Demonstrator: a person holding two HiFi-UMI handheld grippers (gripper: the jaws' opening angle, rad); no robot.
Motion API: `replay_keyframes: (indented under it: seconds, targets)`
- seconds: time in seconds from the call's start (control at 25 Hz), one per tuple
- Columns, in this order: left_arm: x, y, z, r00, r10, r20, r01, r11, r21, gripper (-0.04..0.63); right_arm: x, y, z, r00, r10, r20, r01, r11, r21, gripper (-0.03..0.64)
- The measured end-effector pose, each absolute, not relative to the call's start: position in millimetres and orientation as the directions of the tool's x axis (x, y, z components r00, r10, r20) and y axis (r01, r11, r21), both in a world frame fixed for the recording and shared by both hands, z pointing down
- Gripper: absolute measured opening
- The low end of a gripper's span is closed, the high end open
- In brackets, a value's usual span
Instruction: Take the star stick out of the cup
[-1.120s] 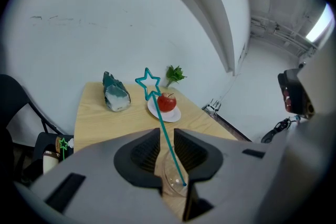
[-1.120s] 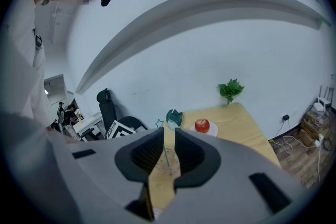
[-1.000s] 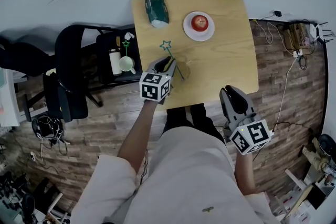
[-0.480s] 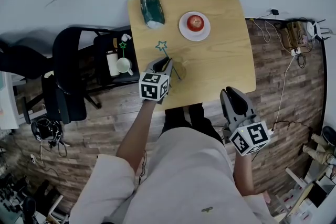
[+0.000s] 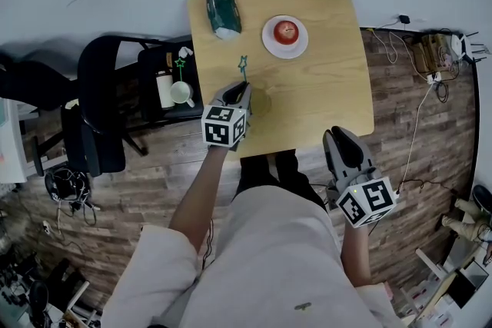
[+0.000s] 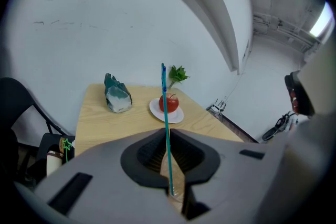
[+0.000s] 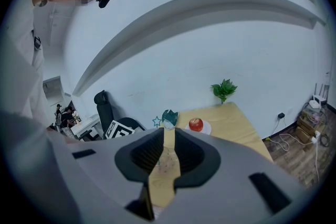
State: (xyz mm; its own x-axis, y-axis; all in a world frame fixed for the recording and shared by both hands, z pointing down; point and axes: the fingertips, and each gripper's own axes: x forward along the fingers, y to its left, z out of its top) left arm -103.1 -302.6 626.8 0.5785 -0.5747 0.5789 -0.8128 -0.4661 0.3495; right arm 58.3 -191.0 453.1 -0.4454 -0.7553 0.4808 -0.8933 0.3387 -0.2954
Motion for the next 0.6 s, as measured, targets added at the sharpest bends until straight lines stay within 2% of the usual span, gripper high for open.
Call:
replay_keyframes:
  seconds: [0.6]
  targets:
    - [-96, -296, 598, 0.548, -0.642, 0.536, -0.836, -0.435, 0.334, 0.020, 76, -189, 447, -0.500, -0.740, 0.450, -0.865, 0.397, -0.308, 0.063]
